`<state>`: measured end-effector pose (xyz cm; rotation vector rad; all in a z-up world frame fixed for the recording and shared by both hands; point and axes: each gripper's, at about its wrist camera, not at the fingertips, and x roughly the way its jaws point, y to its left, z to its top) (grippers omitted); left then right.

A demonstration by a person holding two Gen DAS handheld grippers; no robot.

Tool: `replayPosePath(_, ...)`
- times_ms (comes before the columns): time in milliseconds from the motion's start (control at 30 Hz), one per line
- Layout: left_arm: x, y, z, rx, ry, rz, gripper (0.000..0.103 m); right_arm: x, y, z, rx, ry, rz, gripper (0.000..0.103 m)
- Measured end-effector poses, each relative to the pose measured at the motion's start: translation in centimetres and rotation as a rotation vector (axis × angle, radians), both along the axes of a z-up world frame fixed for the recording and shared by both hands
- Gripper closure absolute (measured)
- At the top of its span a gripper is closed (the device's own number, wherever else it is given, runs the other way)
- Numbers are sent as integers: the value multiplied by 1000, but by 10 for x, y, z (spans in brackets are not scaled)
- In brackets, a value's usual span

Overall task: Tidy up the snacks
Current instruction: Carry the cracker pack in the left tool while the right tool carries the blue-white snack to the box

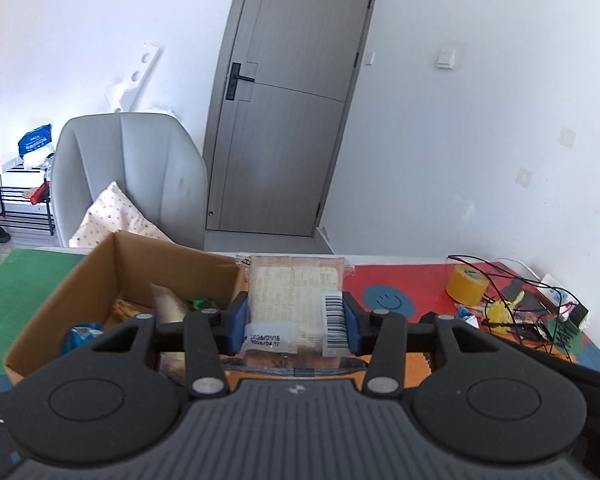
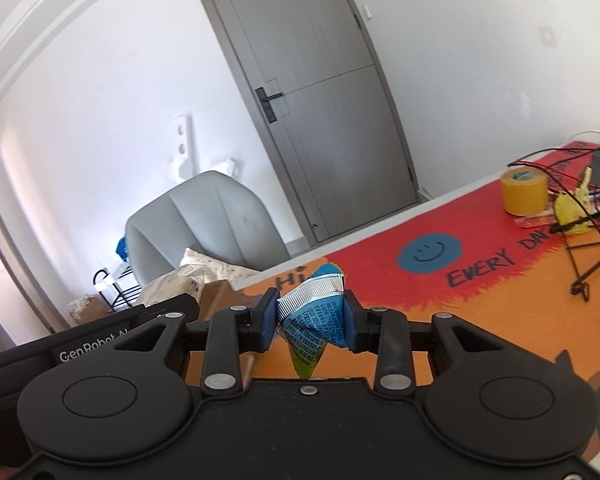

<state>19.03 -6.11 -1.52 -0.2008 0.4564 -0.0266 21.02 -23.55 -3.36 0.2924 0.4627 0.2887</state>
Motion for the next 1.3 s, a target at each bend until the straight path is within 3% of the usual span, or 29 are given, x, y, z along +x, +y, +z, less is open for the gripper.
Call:
replayPosePath(867, -17, 94, 4, -37, -6, 150, 57, -1, 86, 17, -16, -43, 164, 69)
replayPosePath(1300, -7, 128, -15, -77, 54, 180, 57, 6, 127, 11, -48, -21, 204, 69)
